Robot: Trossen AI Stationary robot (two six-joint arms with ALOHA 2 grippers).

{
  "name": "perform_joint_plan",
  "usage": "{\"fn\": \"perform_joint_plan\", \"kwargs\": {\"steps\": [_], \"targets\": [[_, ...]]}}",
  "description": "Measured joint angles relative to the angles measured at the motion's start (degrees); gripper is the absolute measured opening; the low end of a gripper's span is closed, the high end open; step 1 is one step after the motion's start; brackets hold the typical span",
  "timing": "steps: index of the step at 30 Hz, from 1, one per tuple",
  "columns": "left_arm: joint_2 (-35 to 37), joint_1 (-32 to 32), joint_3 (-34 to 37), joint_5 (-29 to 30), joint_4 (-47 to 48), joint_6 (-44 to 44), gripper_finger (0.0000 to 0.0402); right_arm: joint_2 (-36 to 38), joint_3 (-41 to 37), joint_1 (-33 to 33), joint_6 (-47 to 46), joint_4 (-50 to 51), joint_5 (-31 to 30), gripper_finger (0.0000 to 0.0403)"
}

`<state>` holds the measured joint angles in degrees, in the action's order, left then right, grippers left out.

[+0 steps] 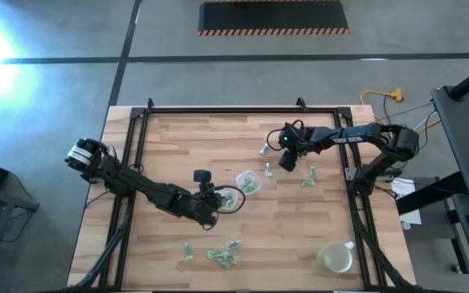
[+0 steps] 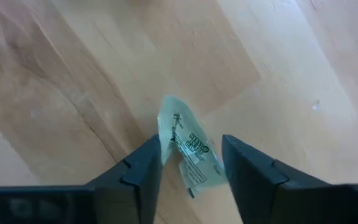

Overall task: Pick and place items into bin
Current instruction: Put the stevia packet into the right bin

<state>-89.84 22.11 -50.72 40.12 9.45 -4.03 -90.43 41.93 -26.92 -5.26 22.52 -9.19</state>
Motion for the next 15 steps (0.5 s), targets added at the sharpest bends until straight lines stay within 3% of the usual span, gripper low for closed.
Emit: {"fn": "perform_joint_plan", "kwargs": {"steps": [8,15], "targets": [[0.0,0.0,0.0,0.0,0.0,0.0,0.0128,0.0,-0.1,0.0,1.4,-0.3,0.0,0.0075],[0.0,0.0,0.1,0.0,0.0,0.0,0.0128,0.0,0.1,0.0,1.4,-0.4,0.0,0.0041]]}}
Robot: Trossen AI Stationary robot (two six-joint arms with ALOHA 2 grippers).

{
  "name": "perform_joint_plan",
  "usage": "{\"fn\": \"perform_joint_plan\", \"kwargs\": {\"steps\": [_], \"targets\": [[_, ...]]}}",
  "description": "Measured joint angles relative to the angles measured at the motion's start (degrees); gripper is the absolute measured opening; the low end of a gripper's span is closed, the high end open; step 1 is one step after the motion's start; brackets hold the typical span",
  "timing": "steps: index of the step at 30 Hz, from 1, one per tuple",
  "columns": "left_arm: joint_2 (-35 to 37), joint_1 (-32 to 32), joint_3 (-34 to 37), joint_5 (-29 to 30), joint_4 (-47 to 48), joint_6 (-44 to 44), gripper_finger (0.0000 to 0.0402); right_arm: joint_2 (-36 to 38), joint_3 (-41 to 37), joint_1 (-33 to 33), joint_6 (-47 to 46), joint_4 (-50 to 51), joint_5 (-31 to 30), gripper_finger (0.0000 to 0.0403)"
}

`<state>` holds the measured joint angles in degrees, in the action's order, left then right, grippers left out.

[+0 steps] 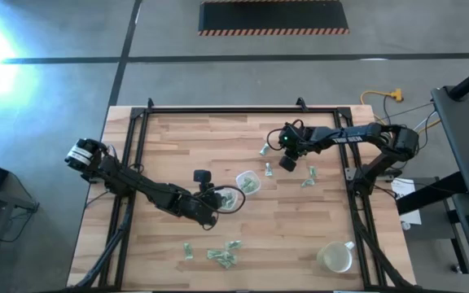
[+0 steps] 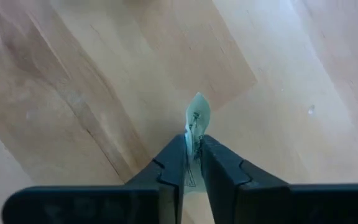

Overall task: Pick and place items into bin
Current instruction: Put the stevia packet into the right bin

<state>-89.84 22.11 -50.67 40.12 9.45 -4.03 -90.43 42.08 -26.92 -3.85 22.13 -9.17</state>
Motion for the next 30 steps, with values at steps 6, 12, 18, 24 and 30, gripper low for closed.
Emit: {"fn": "perform_joint_plan", "kwargs": {"steps": [6,12,18,24,30], "targets": [[0.0,0.0,0.1,0.0,0.0,0.0,0.0128,0.0,1.4,0.5,0.0,0.0,2.6,0.0033],[0.0,0.0,0.1,0.0,0.0,0.0,0.0128,1.1,2.4,2.5,0.3,-0.1,6.3,0.0033],[0.0,0.0,0.2,0.0,0.0,0.0,0.0128,5.3,2.7,6.0,0.4,-0.2,6.6,0.0033],[0.0,0.0,0.1,0.0,0.0,0.0,0.0128,11.1,2.7,11.7,0.7,-1.5,6.9,0.0033],[0.0,0.0,0.2,0.0,0.0,-0.1,0.0128,14.2,2.7,18.9,4.6,-8.2,10.3,0.0033]]}}
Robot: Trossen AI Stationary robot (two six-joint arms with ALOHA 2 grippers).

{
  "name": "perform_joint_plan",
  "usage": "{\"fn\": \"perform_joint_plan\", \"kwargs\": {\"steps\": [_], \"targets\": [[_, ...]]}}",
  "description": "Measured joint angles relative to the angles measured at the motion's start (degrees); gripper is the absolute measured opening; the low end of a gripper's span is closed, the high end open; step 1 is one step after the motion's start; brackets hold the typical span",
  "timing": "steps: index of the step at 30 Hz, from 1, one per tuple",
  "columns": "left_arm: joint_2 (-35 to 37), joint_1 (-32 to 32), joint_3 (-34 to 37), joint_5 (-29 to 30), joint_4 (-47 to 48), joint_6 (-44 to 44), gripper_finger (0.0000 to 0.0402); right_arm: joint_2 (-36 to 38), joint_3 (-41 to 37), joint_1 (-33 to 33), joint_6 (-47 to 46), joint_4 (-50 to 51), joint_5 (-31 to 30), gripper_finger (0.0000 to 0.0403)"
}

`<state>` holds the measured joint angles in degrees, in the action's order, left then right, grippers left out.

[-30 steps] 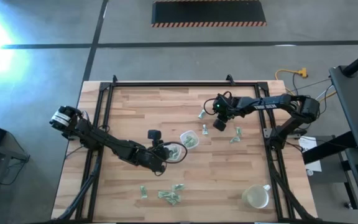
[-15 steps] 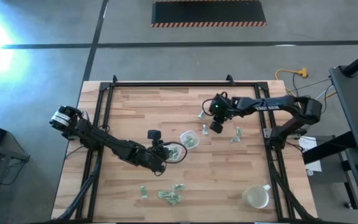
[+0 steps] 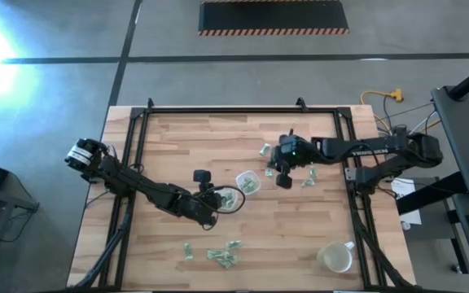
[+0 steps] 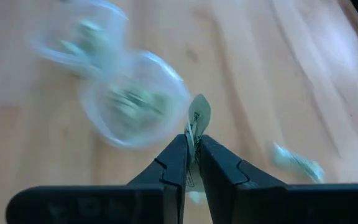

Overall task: Pick and place items into bin
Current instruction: Put the stevia packet into the right bin

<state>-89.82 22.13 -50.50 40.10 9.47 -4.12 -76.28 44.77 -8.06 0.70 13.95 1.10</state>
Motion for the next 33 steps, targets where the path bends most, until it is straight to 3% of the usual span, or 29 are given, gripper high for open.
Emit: {"fn": "perform_joint_plan", "kwargs": {"steps": [10,21,33], "targets": [[0.0,0.0,0.0,0.0,0.0,0.0,0.0128,-1.2,0.0,7.5,8.5,-7.1,4.9,0.0033],[0.0,0.0,-0.1,0.0,0.0,0.0,0.0128,-7.6,0.0,7.4,10.5,-15.5,5.4,0.0033],[0.0,0.1,0.0,0.0,0.0,0.0,0.0128,-12.3,1.7,6.5,11.7,-15.9,5.3,0.0033]]}}
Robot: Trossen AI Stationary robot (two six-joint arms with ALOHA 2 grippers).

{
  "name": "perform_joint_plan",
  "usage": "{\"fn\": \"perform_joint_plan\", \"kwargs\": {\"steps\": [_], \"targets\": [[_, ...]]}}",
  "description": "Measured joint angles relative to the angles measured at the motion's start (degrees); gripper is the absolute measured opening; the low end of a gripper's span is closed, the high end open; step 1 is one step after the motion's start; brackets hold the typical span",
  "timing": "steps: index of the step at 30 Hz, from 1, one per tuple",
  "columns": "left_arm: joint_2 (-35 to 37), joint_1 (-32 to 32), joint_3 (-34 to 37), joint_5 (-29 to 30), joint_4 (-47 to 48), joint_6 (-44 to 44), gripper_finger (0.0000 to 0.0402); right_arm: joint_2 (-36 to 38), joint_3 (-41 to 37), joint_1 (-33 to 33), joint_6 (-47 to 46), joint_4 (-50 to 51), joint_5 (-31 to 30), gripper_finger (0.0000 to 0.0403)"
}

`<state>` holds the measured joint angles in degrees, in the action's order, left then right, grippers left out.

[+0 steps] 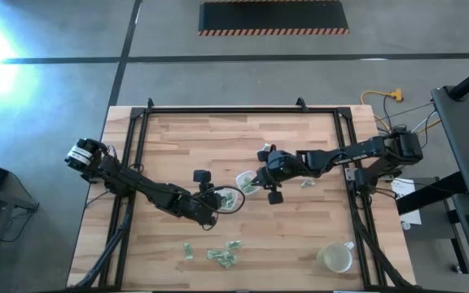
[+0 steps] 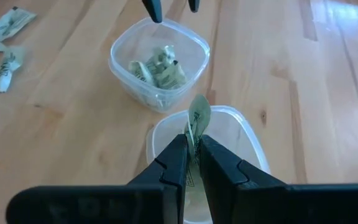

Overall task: Pick and place items into bin
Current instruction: Put the stevia packet into the right bin, then put the stevia packet into the left bin

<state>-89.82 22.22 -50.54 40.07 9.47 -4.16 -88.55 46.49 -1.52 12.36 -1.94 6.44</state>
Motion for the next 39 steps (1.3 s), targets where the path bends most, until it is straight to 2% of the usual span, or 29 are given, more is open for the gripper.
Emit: {"fn": "perform_joint_plan", "kwargs": {"steps": [21,25,35,39], "targets": [[0.0,0.0,0.2,0.0,0.0,0.0,0.0128,-1.1,-0.2,-1.3,0.1,-0.6,-0.6,0.0037],[0.0,0.0,0.1,0.0,0.0,0.0,0.0128,-1.1,-0.2,-1.3,0.1,-0.6,-0.6,0.006],[0.0,0.0,0.2,-0.3,0.0,-0.5,0.0128,-1.1,0.0,-1.3,0.1,0.0,-0.4,0.0147],[0.0,0.1,0.2,-5.9,0.6,-1.6,0.0128,-0.1,0.7,-1.3,0.3,1.7,-0.4,0.0162]]}}
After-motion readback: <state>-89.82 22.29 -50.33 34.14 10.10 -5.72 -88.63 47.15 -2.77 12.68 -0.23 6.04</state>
